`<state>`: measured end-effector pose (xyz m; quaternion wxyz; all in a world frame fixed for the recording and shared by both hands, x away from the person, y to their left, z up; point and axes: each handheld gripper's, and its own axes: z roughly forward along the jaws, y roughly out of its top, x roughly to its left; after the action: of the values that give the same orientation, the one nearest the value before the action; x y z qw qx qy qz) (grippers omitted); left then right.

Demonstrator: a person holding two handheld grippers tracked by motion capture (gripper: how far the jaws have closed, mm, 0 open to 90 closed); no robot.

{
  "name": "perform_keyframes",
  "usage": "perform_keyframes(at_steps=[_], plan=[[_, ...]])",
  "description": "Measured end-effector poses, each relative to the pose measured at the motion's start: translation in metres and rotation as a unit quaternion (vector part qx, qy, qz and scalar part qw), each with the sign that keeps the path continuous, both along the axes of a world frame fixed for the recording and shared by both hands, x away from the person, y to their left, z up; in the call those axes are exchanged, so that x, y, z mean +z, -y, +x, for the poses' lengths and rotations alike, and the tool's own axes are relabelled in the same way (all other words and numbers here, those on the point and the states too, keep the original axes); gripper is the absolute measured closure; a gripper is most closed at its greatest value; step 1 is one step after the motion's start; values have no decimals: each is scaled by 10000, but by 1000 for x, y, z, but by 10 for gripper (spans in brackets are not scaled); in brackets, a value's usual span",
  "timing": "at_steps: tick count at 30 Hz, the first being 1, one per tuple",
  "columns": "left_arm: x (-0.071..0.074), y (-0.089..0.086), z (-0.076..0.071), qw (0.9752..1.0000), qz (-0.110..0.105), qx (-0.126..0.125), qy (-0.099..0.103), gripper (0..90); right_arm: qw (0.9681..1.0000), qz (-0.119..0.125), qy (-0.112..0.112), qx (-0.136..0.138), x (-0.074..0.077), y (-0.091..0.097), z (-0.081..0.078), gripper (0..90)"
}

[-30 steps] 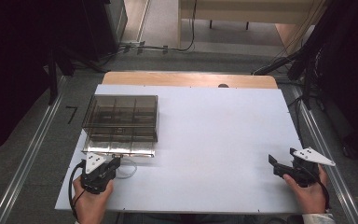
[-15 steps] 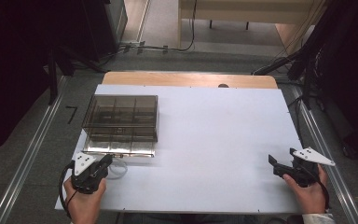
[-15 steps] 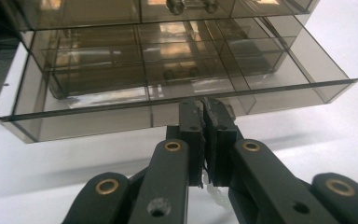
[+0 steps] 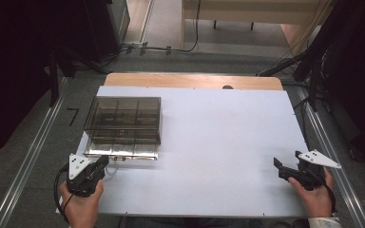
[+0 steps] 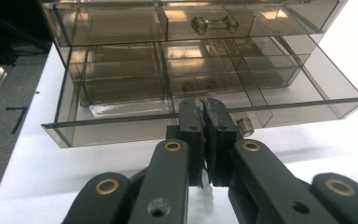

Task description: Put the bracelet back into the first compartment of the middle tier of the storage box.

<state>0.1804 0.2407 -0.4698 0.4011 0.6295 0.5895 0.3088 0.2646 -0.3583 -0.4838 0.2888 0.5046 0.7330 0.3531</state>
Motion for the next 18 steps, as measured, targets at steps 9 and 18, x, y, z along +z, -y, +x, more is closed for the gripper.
perform_keyframes(at_steps=[9,18], plan=[[5,-6,-3,9998,26,144,139,882,10000,2,-10,-3,0,0,0,141],[9,-10,-4,9993,60,268,251,882,10000,-1,-11,13,0,0,1,140]])
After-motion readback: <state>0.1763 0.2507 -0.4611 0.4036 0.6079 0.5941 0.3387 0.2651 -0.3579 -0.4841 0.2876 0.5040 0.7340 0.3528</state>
